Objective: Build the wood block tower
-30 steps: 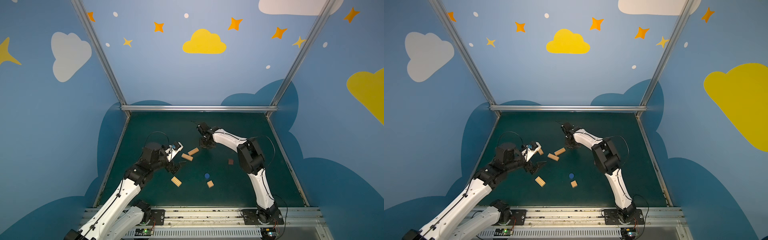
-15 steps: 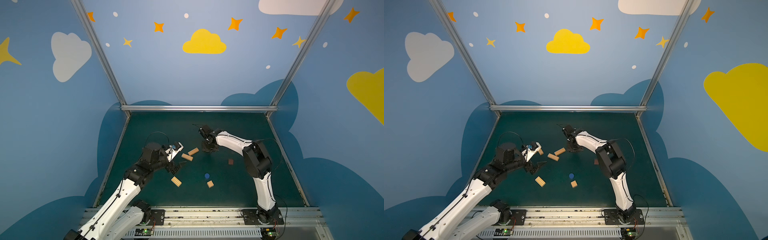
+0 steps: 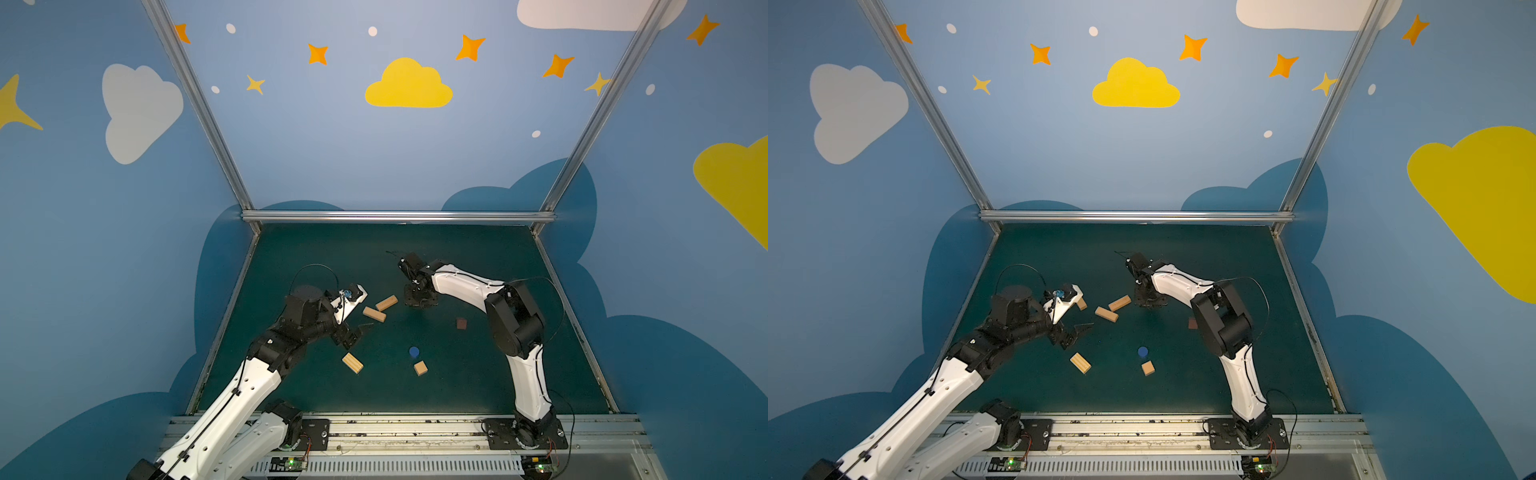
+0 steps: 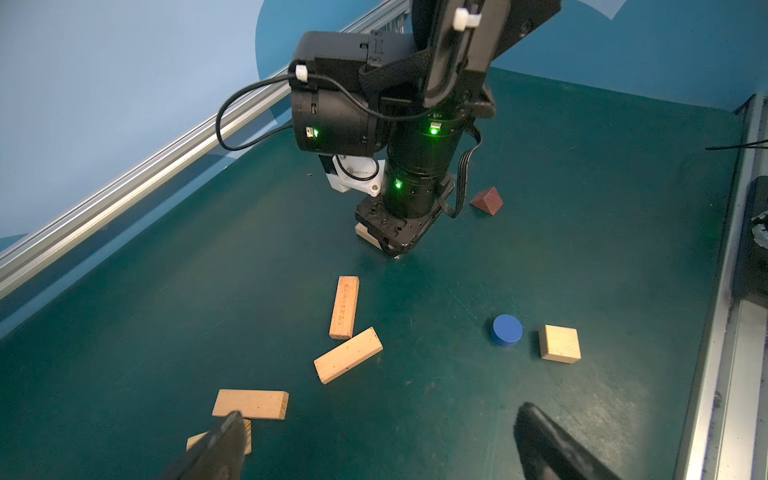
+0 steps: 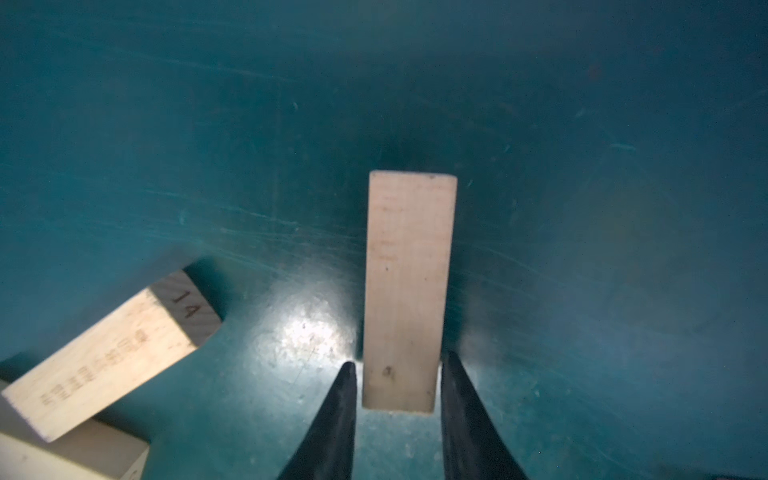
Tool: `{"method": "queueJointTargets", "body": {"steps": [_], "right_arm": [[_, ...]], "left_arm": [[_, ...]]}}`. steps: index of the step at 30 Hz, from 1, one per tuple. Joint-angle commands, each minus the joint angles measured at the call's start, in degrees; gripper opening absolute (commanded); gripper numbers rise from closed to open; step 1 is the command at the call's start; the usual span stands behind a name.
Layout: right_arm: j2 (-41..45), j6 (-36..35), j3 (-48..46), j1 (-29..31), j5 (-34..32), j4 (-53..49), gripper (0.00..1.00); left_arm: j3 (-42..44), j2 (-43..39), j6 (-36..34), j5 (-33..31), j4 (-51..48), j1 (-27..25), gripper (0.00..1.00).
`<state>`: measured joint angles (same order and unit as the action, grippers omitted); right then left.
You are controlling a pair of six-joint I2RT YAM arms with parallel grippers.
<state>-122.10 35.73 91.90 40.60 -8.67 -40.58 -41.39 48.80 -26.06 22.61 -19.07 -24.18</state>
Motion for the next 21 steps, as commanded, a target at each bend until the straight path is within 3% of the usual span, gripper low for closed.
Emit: {"method": "queueJointTargets", "body": {"steps": [1, 6, 9, 21], "right_arm": [[1.2, -0.3, -0.7, -0.3, 0.5, 0.0, 0.33], [1.3, -0.2, -0.7, -0.3, 0.3, -0.3, 0.34], [1.3, -0.2, -0.8, -0.3, 0.2, -0.4, 0.28], [1.5, -0.2, -0.4, -0.3, -1.1, -1.5, 0.22]], "left_arm": [[0.3, -0.9, 0.1, 0.3, 0.4, -0.2, 1.0], [0.3, -1.2, 0.0, 0.2, 0.4, -0.3, 1.0], [0.3, -1.2, 0.0, 0.3, 0.3, -0.3, 1.0], [0.3, -1.3, -0.2, 0.3, 0.3, -0.5, 1.0]]}}
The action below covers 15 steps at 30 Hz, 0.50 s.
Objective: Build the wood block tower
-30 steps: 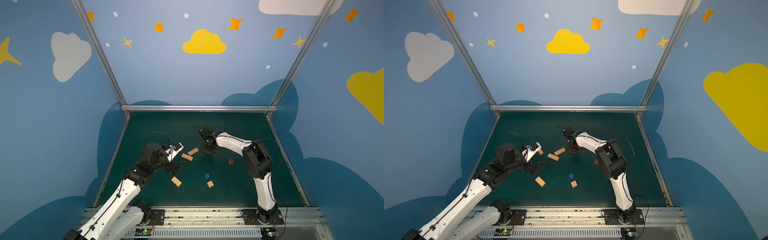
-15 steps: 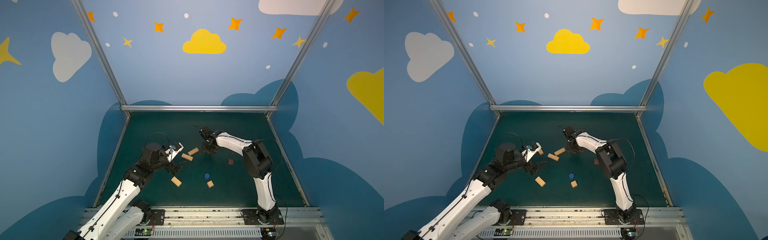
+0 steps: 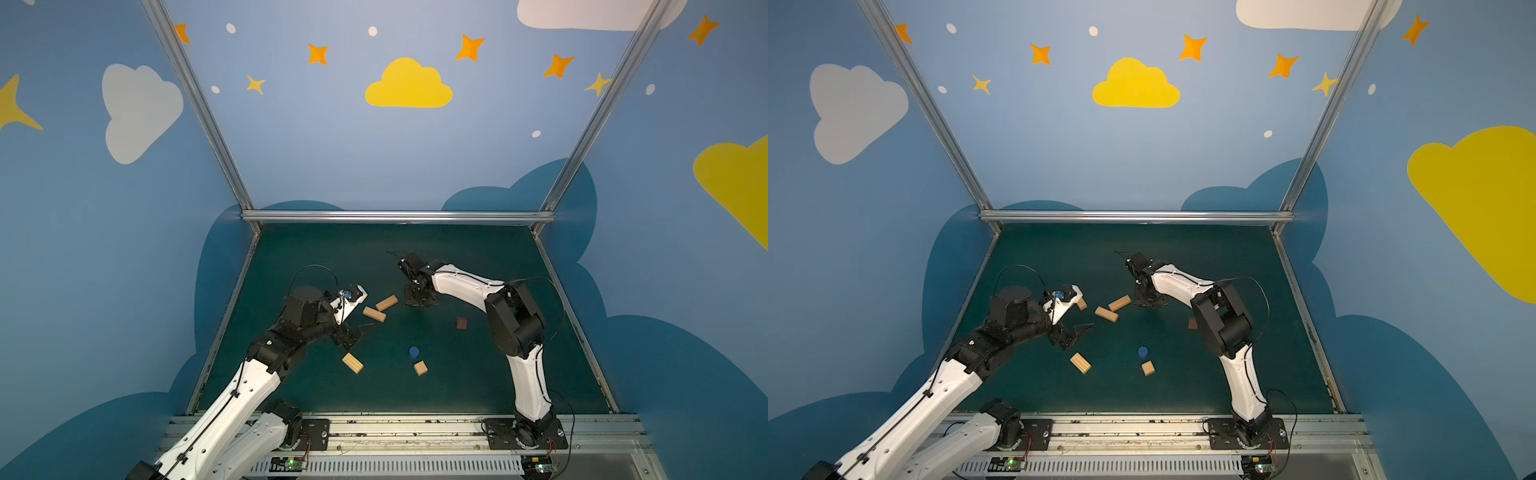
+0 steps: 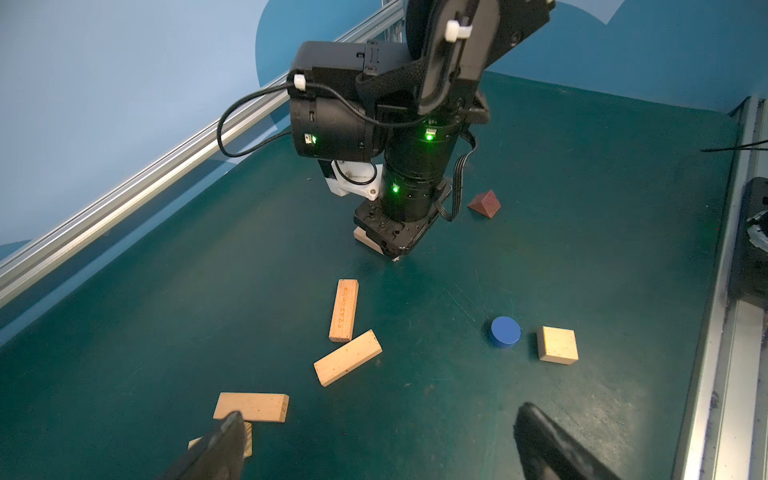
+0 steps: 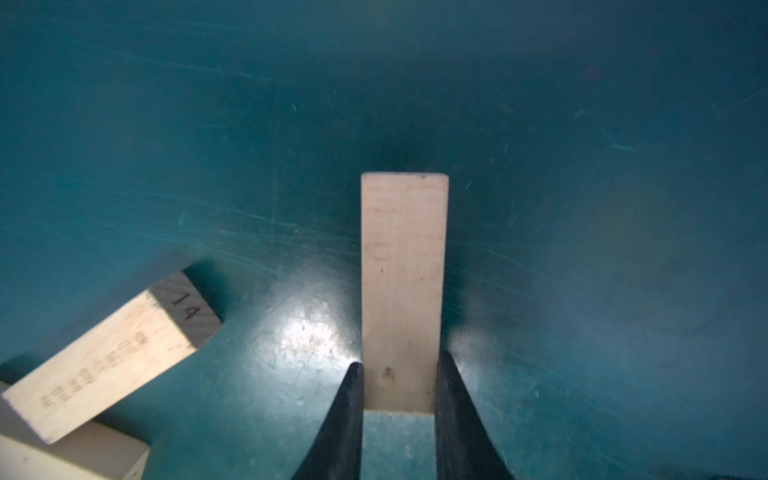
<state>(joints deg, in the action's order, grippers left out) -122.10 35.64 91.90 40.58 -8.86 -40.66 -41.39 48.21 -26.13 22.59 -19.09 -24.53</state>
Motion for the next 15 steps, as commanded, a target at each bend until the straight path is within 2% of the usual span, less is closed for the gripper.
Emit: {"method": "queueJointTargets", "body": {"steps": [1, 15], "right_arm": [[1.4, 0.0, -0.4, -0.2, -0.9, -1.6, 0.22], [2.1, -0.7, 0.5, -0.1, -0.4, -2.7, 0.36]], "left_arm": [[0.3, -0.8, -0.1, 0.3, 0.2, -0.2, 1.0], [0.3, -0.7, -0.2, 0.0, 0.2, -0.2, 1.0]]}}
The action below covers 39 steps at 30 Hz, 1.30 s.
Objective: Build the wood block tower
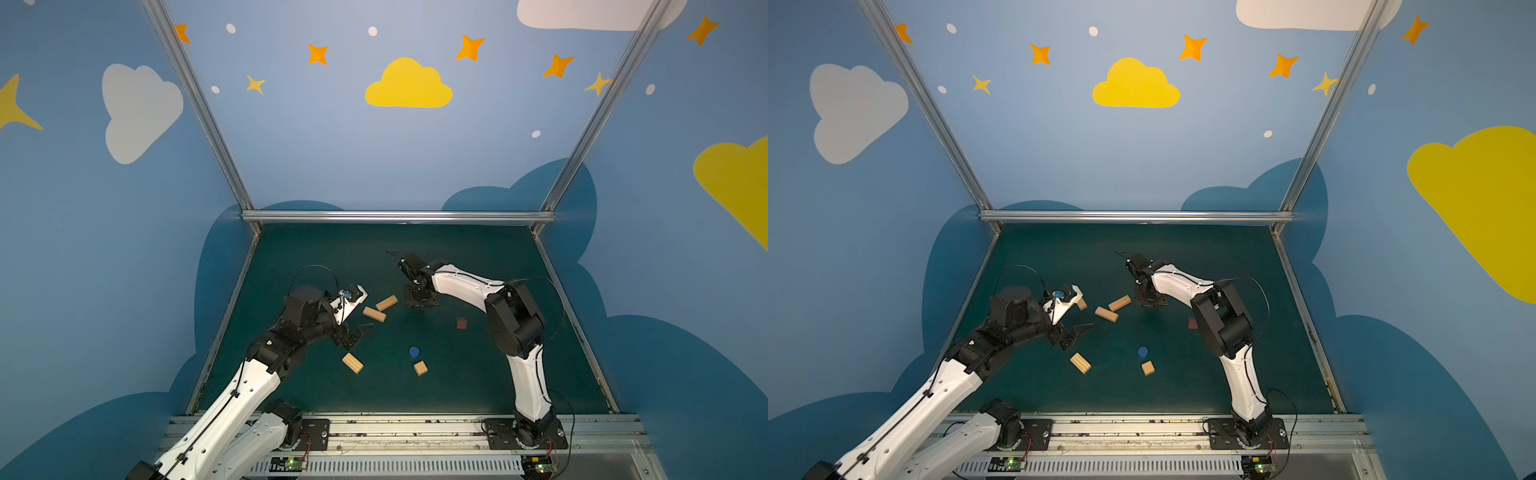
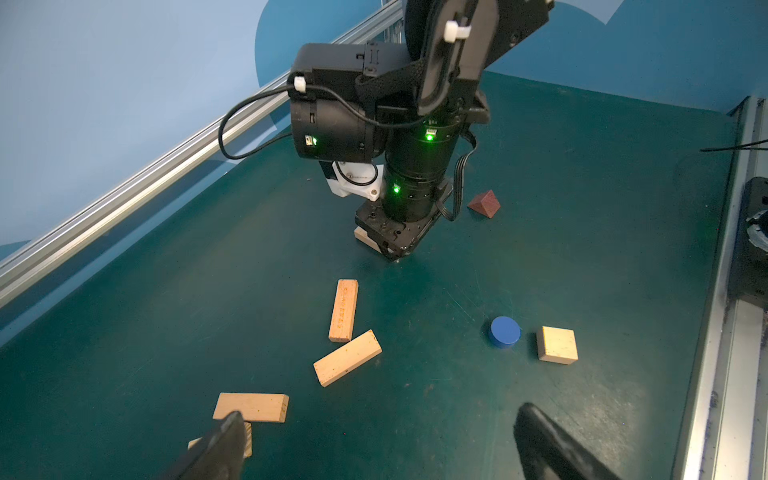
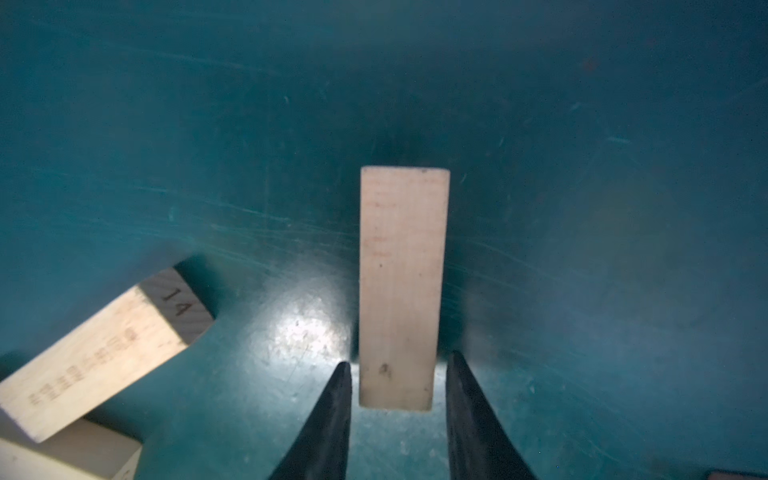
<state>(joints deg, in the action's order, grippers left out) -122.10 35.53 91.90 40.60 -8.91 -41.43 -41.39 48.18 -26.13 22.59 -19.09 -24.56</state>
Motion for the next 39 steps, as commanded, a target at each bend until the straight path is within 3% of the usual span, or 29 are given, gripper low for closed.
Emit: {"method": "queueJointTargets", "body": {"steps": [1, 10, 16, 21, 31, 39], "right_arm": [[2.4, -0.8, 0.5, 0.0, -0.5, -1.9, 0.38], [8.9, -4.0, 0.2, 2.2, -2.9, -3.2, 0.47], [14.9, -10.8, -1.7, 3.9, -2.2, -2.0, 0.47], [18.8, -18.8, -2.3, 4.5, 4.3, -0.3, 0.47], [23.1, -28.3, -2.5, 5.2, 13.0, 4.8, 0.43], [23.4, -37.7, -2.5, 5.1, 18.2, 5.8, 0.38]], "left_arm": [[0.3, -0.7, -0.3, -0.2, 0.2, -0.2, 1.0], [0.0, -2.2, 2.5, -3.9, 2.8, -0.2, 1.0], [-5.0, 0.9, 16.0, -10.0, 4.8, -0.2, 1.0], [-12.9, 7.0, 29.3, -17.6, 0.3, -0.3, 1.0], [-17.6, 16.1, 42.6, -18.3, -2.0, 1.3, 1.0], [-16.7, 21.0, 50.6, -13.2, -0.8, 9.0, 1.0]]}}
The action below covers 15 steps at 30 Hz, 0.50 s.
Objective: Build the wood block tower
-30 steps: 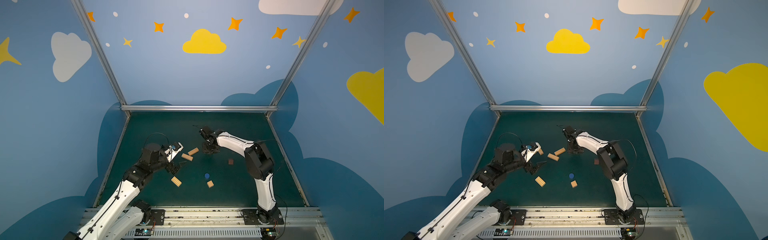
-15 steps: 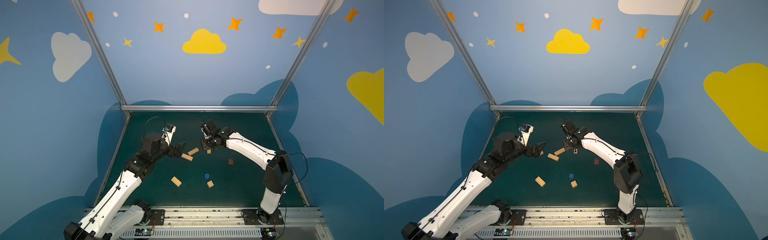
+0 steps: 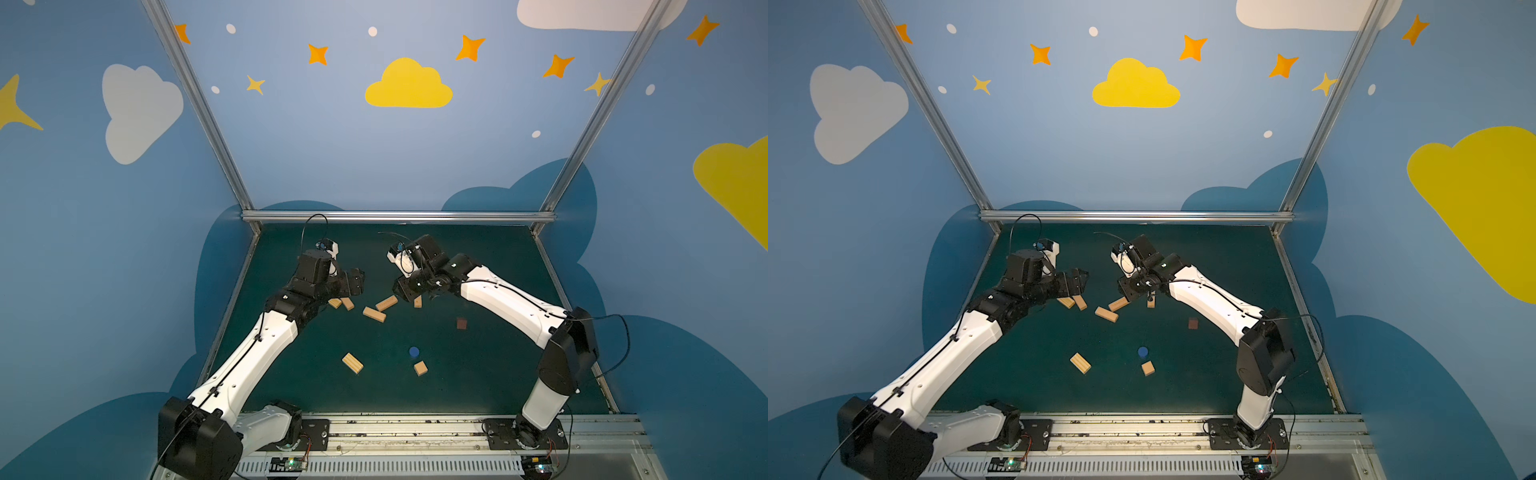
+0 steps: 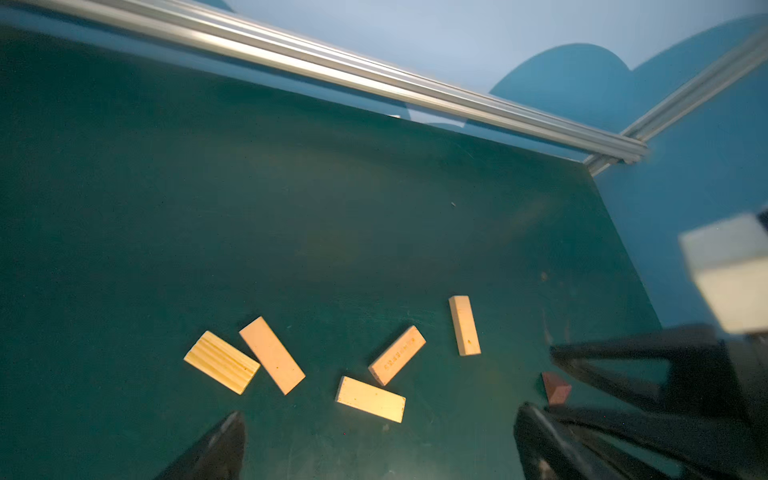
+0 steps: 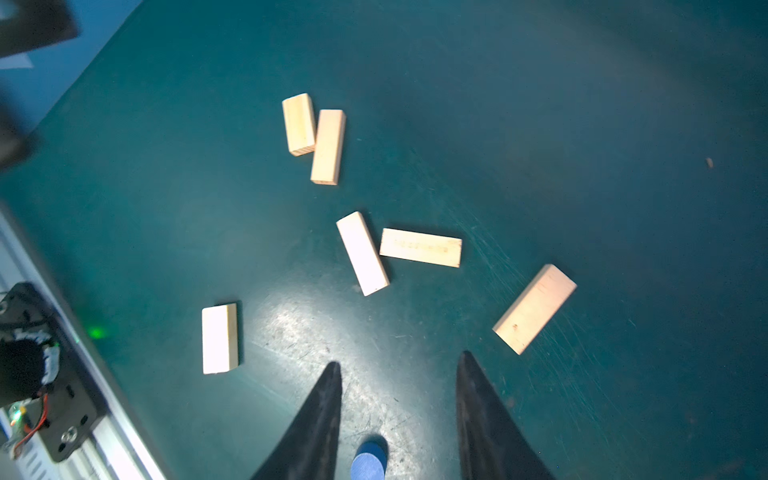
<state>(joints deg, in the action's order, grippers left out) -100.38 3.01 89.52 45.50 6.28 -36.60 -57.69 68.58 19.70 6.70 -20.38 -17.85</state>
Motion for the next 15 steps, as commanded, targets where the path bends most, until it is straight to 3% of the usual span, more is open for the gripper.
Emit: {"method": "queueJointTargets", "body": {"steps": [1, 8, 15], "right_arm": [[1.9, -6.7, -0.4, 0.2, 4.1, 1.1, 0.37], [5.1, -16.1, -5.7, 0.4, 14.6, 1.1, 0.37], [6.7, -22.5, -9.6, 2.1, 14.2, 0.0, 0.36]], "left_arm": [[0.1, 1.3, 5.3, 3.6, 1.1, 3.4, 1.0], [-2.7, 7.7, 6.4, 9.7, -4.3, 8.9, 1.0], [-5.4, 9.8, 5.9, 13.9, -7.5, 12.9, 1.0]]}}
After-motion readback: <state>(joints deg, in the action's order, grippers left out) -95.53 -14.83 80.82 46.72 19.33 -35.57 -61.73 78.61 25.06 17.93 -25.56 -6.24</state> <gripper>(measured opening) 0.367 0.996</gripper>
